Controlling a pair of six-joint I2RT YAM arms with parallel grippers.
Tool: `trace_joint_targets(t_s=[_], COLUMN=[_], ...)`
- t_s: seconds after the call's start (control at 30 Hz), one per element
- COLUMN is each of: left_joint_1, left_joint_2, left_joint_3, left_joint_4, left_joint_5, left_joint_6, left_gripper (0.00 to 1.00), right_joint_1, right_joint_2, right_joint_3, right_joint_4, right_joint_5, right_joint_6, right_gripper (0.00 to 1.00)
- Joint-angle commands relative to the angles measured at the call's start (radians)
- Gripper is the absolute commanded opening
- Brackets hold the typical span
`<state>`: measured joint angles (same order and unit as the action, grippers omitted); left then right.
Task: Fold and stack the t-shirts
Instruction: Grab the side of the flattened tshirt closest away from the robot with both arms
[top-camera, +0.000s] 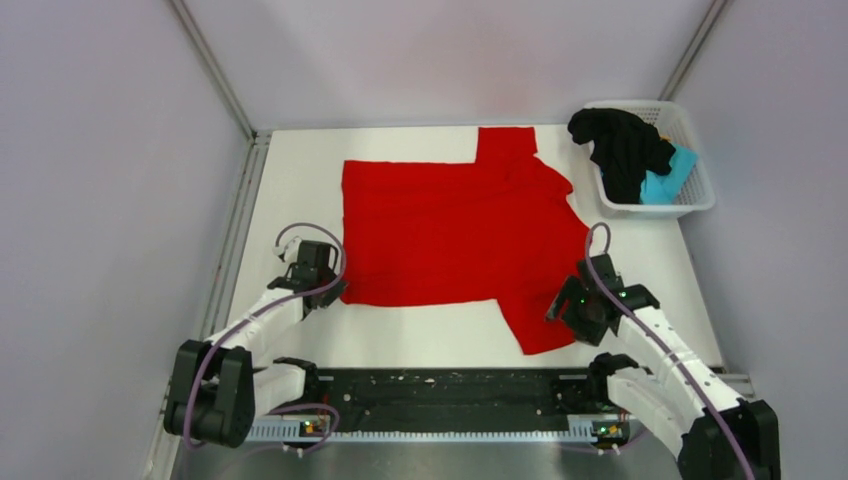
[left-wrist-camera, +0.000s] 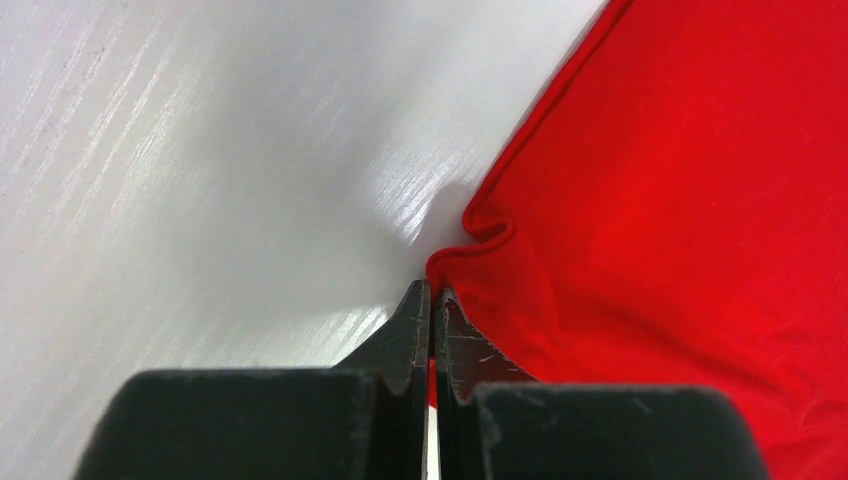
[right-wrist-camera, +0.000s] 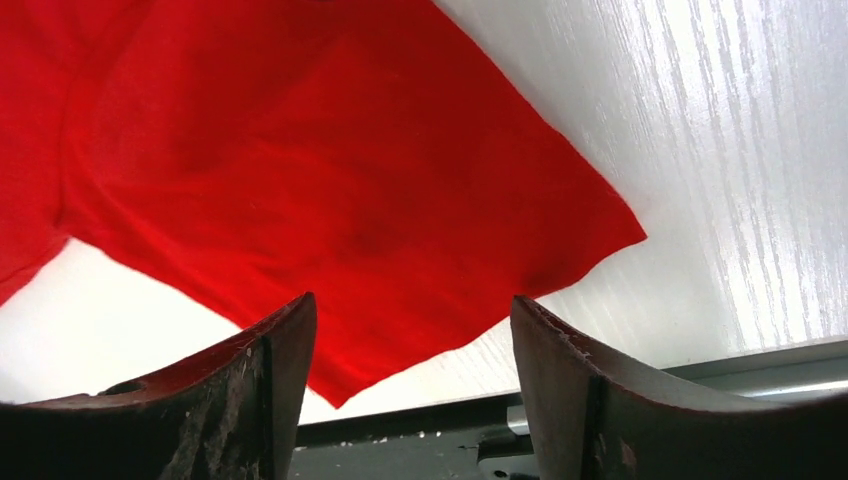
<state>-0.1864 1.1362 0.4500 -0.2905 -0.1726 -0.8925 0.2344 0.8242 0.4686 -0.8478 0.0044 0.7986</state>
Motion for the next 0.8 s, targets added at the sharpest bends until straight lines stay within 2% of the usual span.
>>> trace_joint_targets(t_s=[0.0,0.13,0.2,0.27,0.5,0.6,0.77], left_joint_1=[0.001,0.001,0.001,0.001,0.001,0.001,0.001], left_joint_2=[0.016,0.02,0.02,0.019,0.016,0.009,-0.036], left_joint_3=[0.015,0.025,0.026,0.026,0.023,0.019,0.004], left_joint_4=[0.013,0.008,0.008,0.007,0.003,0.001,-0.018], left_joint_5=[0.006,0.007,0.008,0.007,0.006,0.015,0.023], left_joint_6=[-0.006,-0.003,-0.002,-0.002,-0.005,-0.009,-0.013], left_gripper=[0.0,0.0,0.0,0.0,0.0,0.0,0.0], right_joint_1=[0.067,0.102,0.102,0.103,0.103,0.103,0.132], right_joint_2=[0.041,0.067,0.07,0.078,0.064,0.034,-0.013], right_joint_3=[-0.02,-0.048,-0.065,-0.082,-0.089,-0.039,0.106], right_joint_4=[0.049,0.087,0.114,0.141,0.159,0.106,-0.099], right_joint_5=[0.091,0.123,0.134,0.121,0.095,0.09,0.047], right_joint_6=[0.064,0.102,0.109,0.111,0.096,0.07,0.035], right_gripper=[0.69,0.65,0.58,0.47,0.0,0.0,0.0])
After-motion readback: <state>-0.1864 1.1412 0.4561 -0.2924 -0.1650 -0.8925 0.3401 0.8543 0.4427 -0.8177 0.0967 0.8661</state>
